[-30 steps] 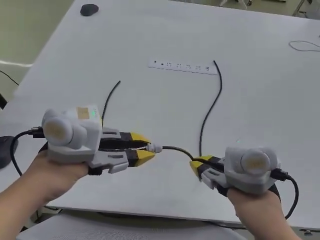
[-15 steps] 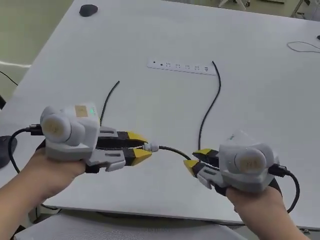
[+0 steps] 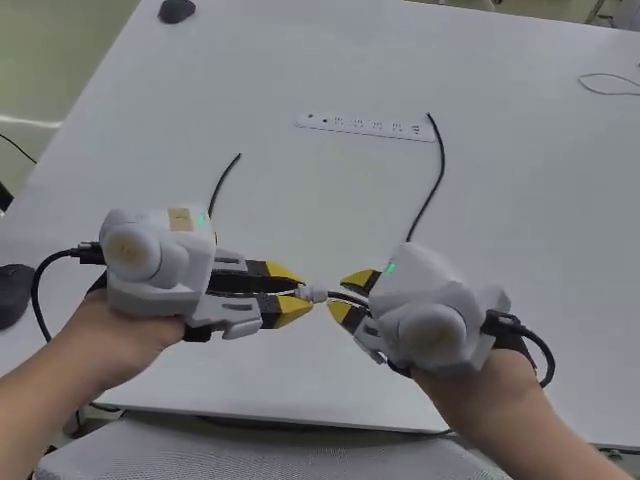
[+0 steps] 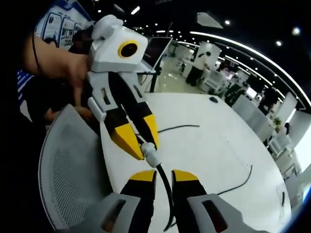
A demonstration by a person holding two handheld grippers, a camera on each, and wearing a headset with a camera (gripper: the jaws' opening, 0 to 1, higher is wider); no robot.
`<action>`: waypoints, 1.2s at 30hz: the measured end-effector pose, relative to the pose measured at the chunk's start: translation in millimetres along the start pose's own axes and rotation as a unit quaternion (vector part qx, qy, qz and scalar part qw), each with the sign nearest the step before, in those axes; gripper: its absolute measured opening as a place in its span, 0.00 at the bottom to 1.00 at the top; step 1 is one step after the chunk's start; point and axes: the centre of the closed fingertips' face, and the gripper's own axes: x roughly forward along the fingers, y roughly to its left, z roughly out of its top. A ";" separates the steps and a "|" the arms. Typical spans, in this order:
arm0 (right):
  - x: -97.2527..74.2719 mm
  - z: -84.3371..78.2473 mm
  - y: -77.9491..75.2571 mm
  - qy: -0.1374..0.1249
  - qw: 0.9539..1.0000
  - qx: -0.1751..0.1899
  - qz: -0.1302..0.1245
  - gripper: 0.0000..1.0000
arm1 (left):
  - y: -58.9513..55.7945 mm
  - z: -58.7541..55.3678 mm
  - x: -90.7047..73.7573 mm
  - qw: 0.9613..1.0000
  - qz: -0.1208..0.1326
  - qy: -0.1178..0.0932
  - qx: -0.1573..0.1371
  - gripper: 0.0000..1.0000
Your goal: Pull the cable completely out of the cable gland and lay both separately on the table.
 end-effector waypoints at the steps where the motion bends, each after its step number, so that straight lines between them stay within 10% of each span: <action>1: 0.1 0.4 0.1 -0.001 1.000 -0.002 0.000 0.06 | 0.2 -0.8 0.3 1.000 0.000 0.001 0.000 0.15; 36: 6.7 -43.5 -9.7 0.018 0.993 0.115 -0.015 0.00 | 0.9 -3.7 -0.3 1.000 0.003 -0.006 -0.015 0.14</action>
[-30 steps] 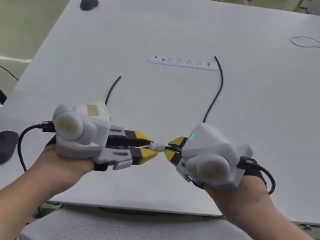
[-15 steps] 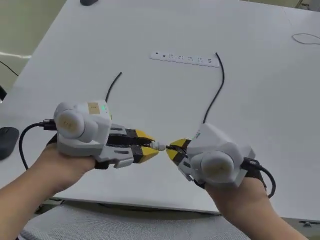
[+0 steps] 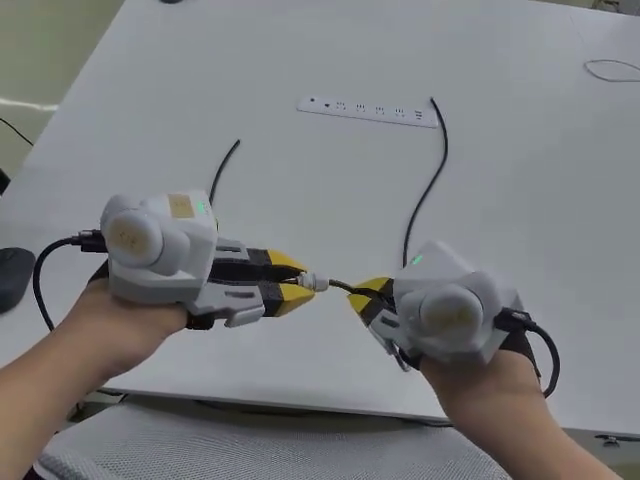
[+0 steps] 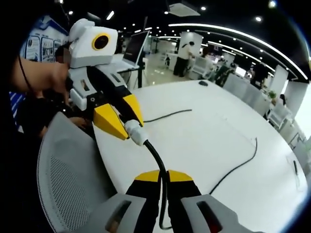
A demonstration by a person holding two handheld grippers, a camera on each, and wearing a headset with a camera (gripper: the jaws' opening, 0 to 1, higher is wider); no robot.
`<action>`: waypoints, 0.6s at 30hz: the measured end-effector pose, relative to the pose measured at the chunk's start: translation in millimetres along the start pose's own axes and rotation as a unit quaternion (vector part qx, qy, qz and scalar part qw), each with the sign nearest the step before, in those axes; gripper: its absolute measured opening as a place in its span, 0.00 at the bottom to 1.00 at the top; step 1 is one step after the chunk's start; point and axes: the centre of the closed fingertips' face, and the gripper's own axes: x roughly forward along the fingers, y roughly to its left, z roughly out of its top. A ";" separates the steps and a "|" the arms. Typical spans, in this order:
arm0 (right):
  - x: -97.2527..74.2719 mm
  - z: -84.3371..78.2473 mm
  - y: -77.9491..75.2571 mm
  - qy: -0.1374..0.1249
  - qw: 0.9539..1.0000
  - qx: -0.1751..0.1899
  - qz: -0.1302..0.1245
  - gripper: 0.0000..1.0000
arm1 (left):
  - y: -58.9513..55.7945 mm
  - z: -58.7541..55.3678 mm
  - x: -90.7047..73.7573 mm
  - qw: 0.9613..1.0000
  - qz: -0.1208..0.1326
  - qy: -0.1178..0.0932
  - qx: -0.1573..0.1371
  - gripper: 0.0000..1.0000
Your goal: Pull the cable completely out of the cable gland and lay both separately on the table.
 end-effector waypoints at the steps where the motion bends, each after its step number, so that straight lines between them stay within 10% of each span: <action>1: -0.1 -1.7 -1.3 0.002 1.000 0.002 -0.001 0.00 | -0.2 0.2 -0.3 1.000 0.000 -0.001 -0.001 0.14; 18: -0.4 -49.4 -27.7 0.025 0.988 0.147 -0.029 0.00 | -8.6 6.1 1.6 1.000 -0.010 -0.015 -0.013 0.15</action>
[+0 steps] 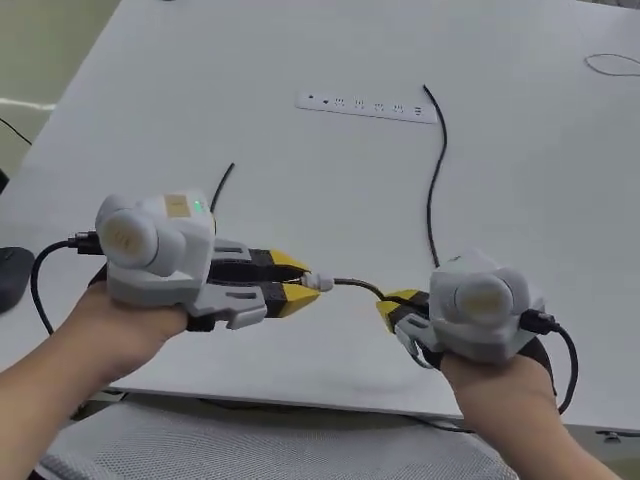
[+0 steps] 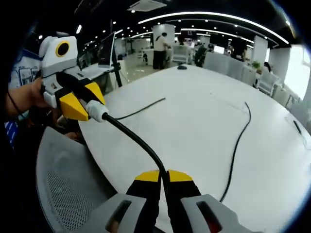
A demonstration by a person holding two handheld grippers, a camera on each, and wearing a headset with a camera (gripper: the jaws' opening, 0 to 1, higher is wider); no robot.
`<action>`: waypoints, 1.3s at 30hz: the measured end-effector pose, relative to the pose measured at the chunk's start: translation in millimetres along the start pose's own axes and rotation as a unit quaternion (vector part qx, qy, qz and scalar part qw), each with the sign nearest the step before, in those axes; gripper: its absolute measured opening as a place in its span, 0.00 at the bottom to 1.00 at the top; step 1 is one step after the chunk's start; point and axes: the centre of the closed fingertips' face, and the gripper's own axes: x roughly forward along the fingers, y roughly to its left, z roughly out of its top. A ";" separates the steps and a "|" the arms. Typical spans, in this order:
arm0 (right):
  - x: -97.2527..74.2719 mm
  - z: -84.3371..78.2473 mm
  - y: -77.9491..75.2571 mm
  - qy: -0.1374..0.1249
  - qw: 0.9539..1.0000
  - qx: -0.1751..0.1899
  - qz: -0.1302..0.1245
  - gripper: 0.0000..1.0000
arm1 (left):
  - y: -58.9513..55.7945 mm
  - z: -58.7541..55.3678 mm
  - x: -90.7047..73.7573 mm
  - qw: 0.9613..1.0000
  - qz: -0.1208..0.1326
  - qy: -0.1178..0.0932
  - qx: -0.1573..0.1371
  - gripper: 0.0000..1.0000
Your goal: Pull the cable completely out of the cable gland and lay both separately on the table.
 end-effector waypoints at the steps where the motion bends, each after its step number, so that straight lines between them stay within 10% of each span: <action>1: 1.4 -4.7 -1.8 0.008 1.000 0.006 0.001 0.00 | -0.8 0.2 0.1 1.000 -0.001 -0.001 -0.002 0.15; 26: -16.6 6.9 1.9 -0.025 0.998 -0.061 0.002 0.02 | 7.7 -4.4 -1.4 1.000 0.014 0.015 -0.005 0.15; 39: -27.8 42.6 34.6 -0.040 0.981 -0.191 0.026 0.14 | 9.0 -8.0 -2.8 1.000 0.017 0.017 -0.007 0.15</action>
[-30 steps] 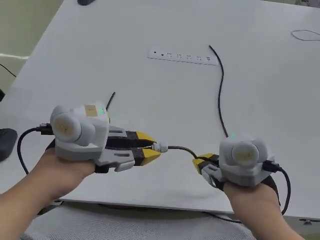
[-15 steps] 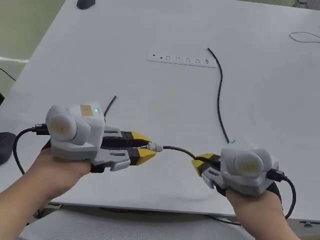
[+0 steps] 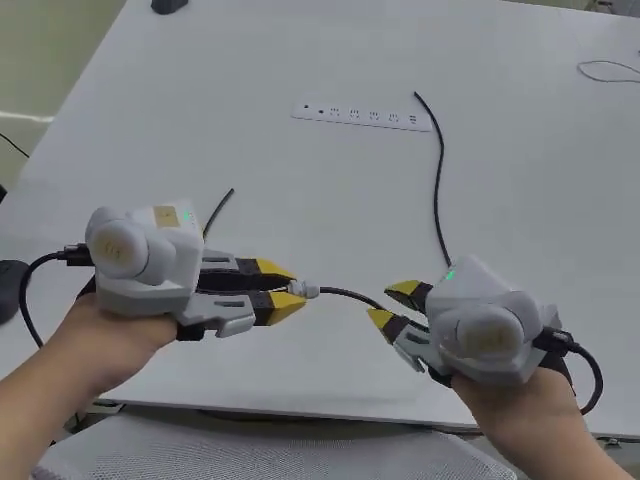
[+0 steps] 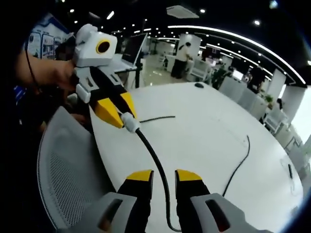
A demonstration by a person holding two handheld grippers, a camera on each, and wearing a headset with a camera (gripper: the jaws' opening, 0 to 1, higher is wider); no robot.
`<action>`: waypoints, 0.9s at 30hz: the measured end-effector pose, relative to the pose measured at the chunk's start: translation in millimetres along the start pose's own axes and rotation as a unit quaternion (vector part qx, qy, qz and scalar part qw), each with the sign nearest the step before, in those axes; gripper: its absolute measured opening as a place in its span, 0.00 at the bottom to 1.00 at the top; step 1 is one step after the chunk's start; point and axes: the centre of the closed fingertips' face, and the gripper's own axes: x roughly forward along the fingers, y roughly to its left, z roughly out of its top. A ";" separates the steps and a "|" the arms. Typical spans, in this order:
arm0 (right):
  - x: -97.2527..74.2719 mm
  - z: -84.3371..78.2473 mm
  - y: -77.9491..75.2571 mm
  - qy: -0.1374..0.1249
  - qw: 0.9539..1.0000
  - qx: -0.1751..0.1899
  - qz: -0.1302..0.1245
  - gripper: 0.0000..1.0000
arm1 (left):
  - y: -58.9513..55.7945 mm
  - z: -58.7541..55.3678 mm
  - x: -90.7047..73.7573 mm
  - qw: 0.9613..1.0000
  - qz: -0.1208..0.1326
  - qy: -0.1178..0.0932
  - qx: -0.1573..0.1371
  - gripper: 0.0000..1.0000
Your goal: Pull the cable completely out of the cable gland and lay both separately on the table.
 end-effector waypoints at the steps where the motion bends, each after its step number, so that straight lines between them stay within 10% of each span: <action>1: 1.3 3.2 1.3 -0.002 1.000 -0.005 0.003 0.14 | -0.3 -0.1 0.3 1.000 0.000 0.001 0.001 0.15; 12: 16.0 27.3 20.6 -0.011 0.995 -0.093 0.033 0.11 | -3.1 -0.1 1.9 1.000 -0.006 0.003 0.004 0.15; 27: 24.7 21.6 35.1 0.001 0.988 -0.142 0.055 0.01 | -6.0 -10.5 6.7 0.999 -0.012 0.025 0.018 0.15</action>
